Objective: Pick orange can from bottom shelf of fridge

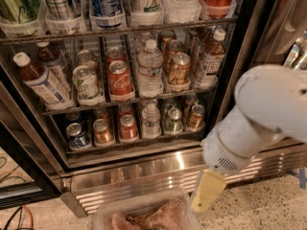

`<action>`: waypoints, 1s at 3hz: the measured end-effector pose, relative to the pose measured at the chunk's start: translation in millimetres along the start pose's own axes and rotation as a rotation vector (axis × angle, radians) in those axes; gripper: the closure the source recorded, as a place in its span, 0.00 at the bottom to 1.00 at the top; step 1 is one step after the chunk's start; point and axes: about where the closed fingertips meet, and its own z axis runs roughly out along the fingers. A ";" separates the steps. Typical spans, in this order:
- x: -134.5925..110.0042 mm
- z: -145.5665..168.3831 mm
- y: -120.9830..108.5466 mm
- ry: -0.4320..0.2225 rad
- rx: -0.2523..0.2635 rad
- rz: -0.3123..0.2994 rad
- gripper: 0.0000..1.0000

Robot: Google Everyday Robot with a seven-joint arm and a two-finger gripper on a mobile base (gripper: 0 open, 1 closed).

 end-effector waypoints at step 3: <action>-30.3 136.2 -0.3 -0.116 -0.100 0.136 0.00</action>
Offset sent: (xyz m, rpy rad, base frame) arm 0.0217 0.0729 -0.1471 0.1263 0.0666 -0.1583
